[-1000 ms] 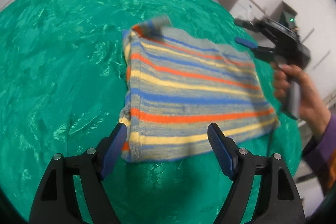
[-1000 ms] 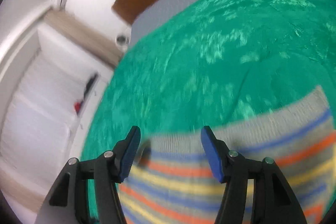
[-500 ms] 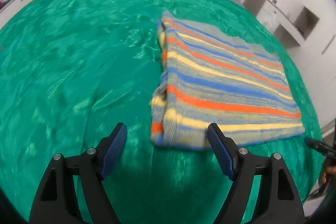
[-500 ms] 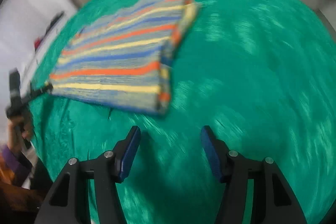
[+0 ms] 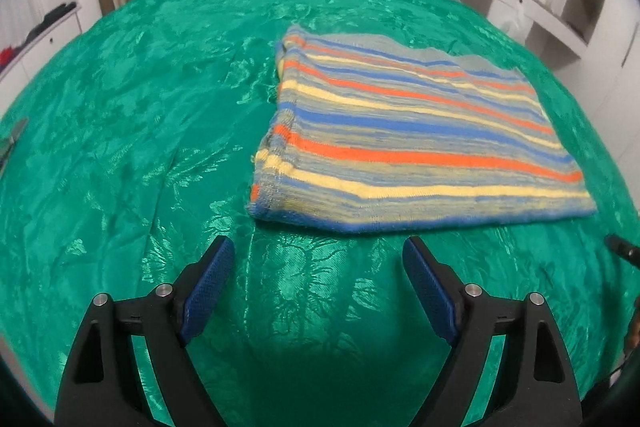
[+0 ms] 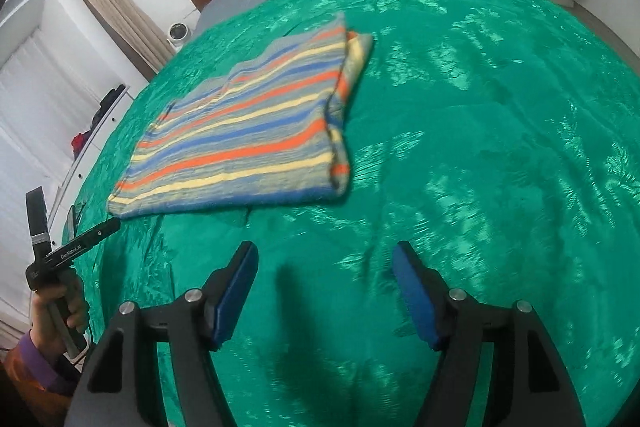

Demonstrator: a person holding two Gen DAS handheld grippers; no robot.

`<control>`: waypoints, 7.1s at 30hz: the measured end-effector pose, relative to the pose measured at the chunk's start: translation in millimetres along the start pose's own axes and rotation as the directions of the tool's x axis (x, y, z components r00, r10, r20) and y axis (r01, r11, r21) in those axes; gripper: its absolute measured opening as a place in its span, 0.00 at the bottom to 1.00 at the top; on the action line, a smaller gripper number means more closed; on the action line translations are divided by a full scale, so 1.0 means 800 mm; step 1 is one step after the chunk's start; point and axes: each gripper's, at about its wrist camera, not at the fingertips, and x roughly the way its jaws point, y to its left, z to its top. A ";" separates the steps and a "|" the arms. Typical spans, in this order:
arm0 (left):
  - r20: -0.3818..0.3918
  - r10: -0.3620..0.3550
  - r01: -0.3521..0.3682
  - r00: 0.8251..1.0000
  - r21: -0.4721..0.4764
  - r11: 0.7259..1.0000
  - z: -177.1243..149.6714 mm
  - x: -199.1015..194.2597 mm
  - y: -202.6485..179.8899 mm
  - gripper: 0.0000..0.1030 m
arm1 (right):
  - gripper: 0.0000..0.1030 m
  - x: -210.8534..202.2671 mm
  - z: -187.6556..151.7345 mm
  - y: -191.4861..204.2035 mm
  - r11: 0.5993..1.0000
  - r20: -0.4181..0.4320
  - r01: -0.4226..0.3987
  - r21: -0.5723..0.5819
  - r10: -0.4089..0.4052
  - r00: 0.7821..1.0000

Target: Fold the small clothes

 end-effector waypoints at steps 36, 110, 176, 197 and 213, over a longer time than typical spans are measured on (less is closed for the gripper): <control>-0.075 -0.267 0.264 0.961 0.547 0.794 -0.010 0.005 -0.237 0.80 | 0.68 0.078 0.160 -0.080 0.894 -0.106 -0.332 0.300 0.377 0.920; -0.167 -0.097 0.081 0.981 -0.101 0.992 0.132 0.126 0.066 0.82 | 0.51 0.303 0.209 0.248 0.950 -0.286 -0.185 -0.252 0.109 0.952; 0.105 0.003 -0.038 0.994 0.335 0.941 0.123 0.056 -0.135 0.88 | 0.94 0.118 0.171 0.154 0.963 0.047 0.152 -0.223 -0.145 0.988; 0.109 0.160 -0.175 0.981 0.148 0.973 0.004 -0.089 -0.079 1.00 | 0.99 -0.041 0.005 0.139 0.925 0.095 0.284 -0.252 -0.269 0.959; 0.112 0.061 -0.076 0.992 0.137 0.988 -0.008 -0.175 -0.103 1.00 | 1.00 -0.121 -0.032 0.232 0.925 0.139 0.247 -0.291 -0.214 0.967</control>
